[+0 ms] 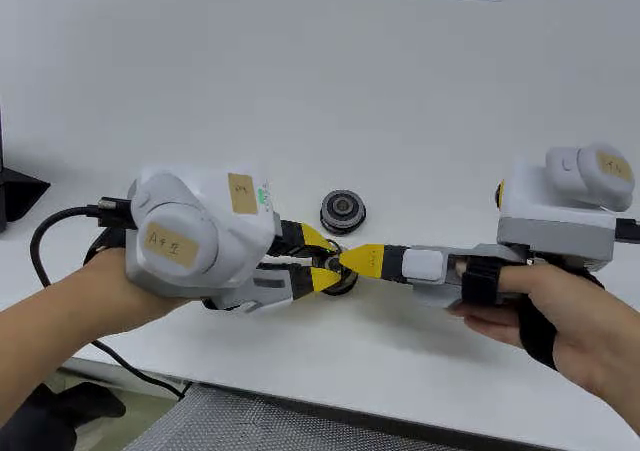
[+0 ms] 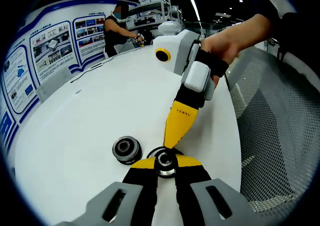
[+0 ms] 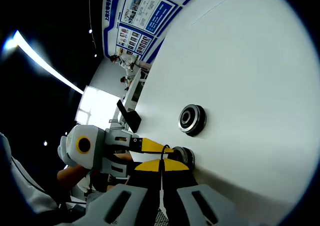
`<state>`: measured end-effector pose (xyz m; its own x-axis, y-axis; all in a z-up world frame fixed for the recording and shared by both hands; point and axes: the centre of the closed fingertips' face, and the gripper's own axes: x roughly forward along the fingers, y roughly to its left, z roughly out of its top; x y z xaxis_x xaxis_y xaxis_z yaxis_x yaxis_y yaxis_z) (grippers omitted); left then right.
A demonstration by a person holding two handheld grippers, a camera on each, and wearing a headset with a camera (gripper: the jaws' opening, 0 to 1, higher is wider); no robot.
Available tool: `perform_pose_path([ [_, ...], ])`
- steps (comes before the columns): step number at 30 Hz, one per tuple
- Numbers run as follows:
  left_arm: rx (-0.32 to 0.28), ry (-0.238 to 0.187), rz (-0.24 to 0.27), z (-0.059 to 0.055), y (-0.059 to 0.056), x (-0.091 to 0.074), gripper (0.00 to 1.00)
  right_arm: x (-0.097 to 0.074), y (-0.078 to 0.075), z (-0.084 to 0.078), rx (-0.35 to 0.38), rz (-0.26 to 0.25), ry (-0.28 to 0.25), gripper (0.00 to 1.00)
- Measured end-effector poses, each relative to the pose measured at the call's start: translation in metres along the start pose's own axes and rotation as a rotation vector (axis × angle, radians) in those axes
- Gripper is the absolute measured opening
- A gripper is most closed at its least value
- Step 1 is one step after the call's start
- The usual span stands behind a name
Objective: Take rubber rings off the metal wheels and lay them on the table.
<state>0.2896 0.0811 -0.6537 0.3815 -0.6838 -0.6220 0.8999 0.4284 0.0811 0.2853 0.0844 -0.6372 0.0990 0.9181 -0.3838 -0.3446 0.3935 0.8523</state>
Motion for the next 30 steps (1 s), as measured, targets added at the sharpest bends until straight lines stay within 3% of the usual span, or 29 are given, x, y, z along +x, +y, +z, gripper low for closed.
perform_pose_path([
  [4, 0.013, 0.007, 0.000, 0.001, 0.000, 0.000, 0.13, 0.000, -0.001, 0.000, 0.000, -0.011, -0.004, 0.01],
  [6, 0.058, 0.004, 0.001, 0.002, -0.001, 0.001, 0.13, -0.001, -0.001, 0.000, 0.008, -0.016, -0.006, 0.01],
  [15, 0.045, 0.019, 0.006, 0.002, 0.001, 0.002, 0.13, -0.001, -0.003, 0.002, 0.013, -0.029, -0.017, 0.01],
  [18, 0.069, 0.031, 0.009, 0.002, 0.001, 0.001, 0.13, -0.001, -0.002, 0.002, 0.021, -0.027, -0.022, 0.01],
  [23, 0.056, 0.025, 0.017, 0.005, 0.002, -0.004, 0.14, 0.000, 0.000, 0.003, 0.033, -0.021, -0.029, 0.01],
  [30, 0.001, -0.015, 0.020, 0.010, 0.001, -0.018, 0.17, 0.001, 0.004, 0.004, 0.046, -0.009, -0.031, 0.01],
])
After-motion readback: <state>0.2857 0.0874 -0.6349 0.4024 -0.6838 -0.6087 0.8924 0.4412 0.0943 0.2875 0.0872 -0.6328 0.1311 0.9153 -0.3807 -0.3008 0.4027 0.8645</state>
